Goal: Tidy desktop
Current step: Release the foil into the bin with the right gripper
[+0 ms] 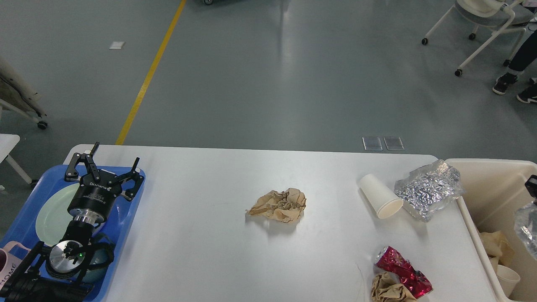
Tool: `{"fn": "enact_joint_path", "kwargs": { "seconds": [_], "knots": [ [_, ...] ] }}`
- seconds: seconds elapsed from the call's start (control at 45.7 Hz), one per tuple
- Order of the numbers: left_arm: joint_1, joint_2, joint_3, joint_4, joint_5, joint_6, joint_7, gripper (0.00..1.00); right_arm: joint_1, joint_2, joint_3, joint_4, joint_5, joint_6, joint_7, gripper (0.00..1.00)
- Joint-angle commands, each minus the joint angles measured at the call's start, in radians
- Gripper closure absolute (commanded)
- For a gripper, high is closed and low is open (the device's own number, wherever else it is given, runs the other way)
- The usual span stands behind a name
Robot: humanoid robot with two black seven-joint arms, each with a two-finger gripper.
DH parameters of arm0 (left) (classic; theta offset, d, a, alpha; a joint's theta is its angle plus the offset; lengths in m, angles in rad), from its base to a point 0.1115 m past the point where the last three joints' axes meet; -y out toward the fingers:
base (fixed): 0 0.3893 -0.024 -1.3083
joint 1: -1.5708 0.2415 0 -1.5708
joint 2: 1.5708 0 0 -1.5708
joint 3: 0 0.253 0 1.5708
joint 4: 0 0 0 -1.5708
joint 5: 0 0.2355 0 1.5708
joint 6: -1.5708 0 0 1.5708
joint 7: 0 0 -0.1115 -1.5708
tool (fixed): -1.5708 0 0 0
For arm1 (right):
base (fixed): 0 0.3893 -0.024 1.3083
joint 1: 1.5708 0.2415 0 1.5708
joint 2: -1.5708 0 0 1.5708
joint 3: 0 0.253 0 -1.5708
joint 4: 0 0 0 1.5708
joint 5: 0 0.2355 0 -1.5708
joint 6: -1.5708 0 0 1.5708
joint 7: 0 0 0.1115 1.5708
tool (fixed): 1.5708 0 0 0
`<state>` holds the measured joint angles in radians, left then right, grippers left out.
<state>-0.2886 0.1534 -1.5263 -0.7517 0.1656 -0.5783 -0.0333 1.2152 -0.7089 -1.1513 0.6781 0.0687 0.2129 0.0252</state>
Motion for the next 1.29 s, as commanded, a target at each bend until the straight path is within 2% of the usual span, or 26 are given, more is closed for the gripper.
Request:
{"fn": "enact_joint_path", "kwargs": {
  "seconds": [0.0,0.109,0.241,0.285,0.81,0.876,0.963,1.27],
  "knots": [
    [-0.001,0.0,0.0,0.0,0.0,0.0,0.0,0.03,-0.251,0.097,0.165,-0.175,0.003,-0.116,0.001,1.0],
    [-0.001,0.0,0.0,0.0,0.0,0.0,0.0,0.03,-0.437,0.161,0.281,-0.352,0.003,-0.168,-0.002,1.0],
    [-0.001,0.0,0.0,0.0,0.0,0.0,0.0,0.03,-0.624,0.336,0.364,-0.644,0.003,-0.188,-0.004,1.0],
    [-0.001,0.0,0.0,0.0,0.0,0.002,0.0,0.03,-0.655,0.362,0.381,-0.689,0.003,-0.202,-0.004,1.0],
    [-0.001,0.0,0.0,0.0,0.0,0.0,0.0,0.03,-0.71,0.404,0.409,-0.701,0.003,-0.217,-0.004,1.0],
    [-0.001,0.0,0.0,0.0,0.0,0.0,0.0,0.03,-0.704,0.398,0.409,-0.701,0.003,-0.222,-0.002,0.5],
    [-0.001,0.0,0.0,0.0,0.0,0.0,0.0,0.03,-0.698,0.396,0.407,-0.701,0.005,-0.228,-0.001,0.02],
    [-0.001,0.0,0.0,0.0,0.0,0.0,0.0,0.03,-0.663,0.39,0.412,-0.643,0.003,-0.225,0.001,0.0]
  ]
}}
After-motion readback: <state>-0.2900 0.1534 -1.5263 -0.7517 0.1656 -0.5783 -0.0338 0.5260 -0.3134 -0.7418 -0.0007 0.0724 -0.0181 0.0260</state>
